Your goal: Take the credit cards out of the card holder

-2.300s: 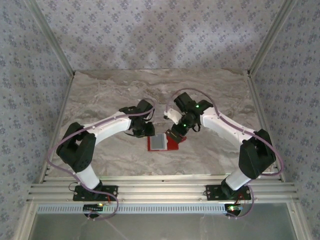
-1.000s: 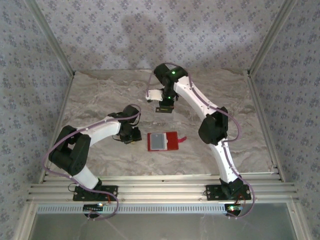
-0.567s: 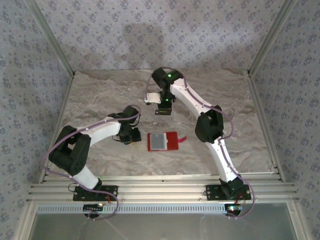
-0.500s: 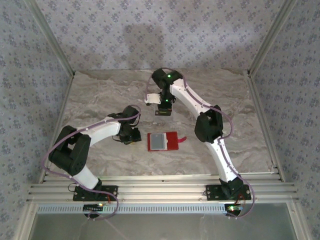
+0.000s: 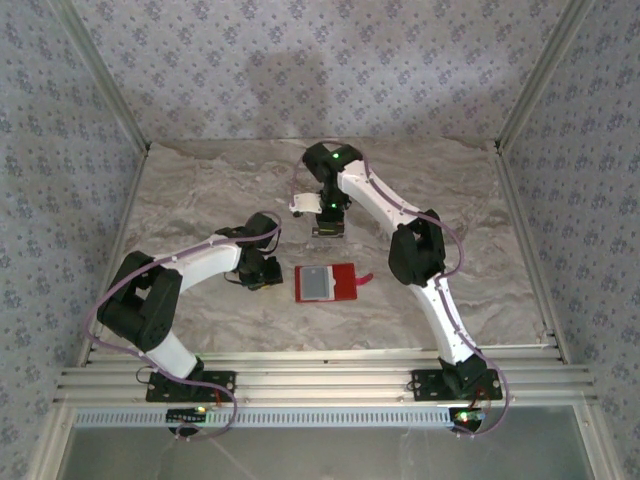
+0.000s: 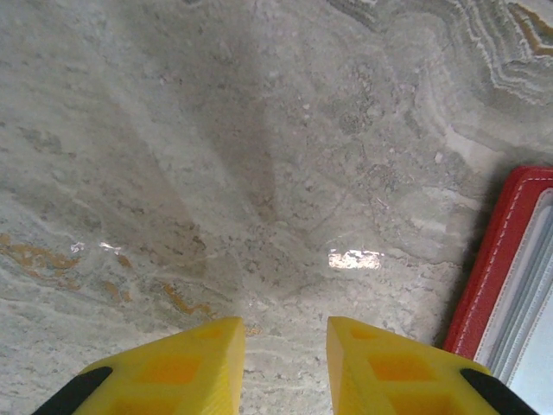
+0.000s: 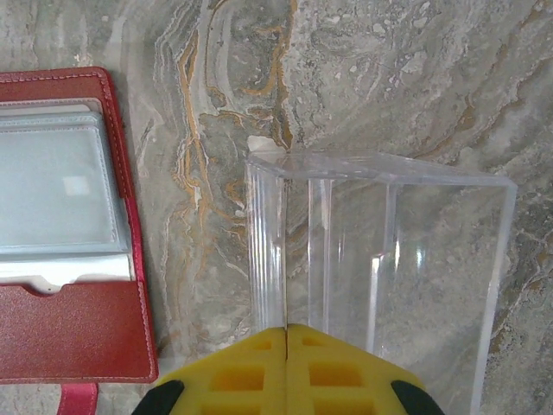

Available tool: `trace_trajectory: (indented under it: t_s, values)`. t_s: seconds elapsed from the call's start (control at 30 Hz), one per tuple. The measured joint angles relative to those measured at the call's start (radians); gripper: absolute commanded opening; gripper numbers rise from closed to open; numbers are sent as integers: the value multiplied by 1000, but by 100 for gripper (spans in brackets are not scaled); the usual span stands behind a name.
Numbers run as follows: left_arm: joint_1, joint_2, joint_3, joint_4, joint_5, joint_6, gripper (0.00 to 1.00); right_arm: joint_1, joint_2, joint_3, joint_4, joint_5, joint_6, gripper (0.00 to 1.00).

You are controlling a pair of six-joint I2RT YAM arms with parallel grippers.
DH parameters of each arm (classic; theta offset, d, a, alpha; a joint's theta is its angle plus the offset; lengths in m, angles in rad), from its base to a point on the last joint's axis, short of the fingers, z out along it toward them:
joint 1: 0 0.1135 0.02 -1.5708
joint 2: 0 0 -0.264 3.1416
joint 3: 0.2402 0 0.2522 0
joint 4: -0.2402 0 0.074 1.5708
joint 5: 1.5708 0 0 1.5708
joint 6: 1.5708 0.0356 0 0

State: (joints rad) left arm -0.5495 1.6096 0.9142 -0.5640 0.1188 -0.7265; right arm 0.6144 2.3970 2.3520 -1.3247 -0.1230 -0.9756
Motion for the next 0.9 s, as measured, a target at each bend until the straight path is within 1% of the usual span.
trace_trajectory:
  t_s: [0.23, 0.33, 0.57, 0.9]
  values:
    - [0, 0, -1, 0, 0, 0, 31, 5, 4, 0, 0, 1, 2, 0]
    - [0, 0, -2, 0, 0, 0, 31, 6, 12, 0, 1, 2, 2, 4]
    - [0, -5, -4, 4, 0, 0, 31, 6, 21, -1, 10, 8, 3, 9]
    - [0, -5, -5, 14, 1, 0, 31, 1, 21, -1, 33, 27, 3, 13]
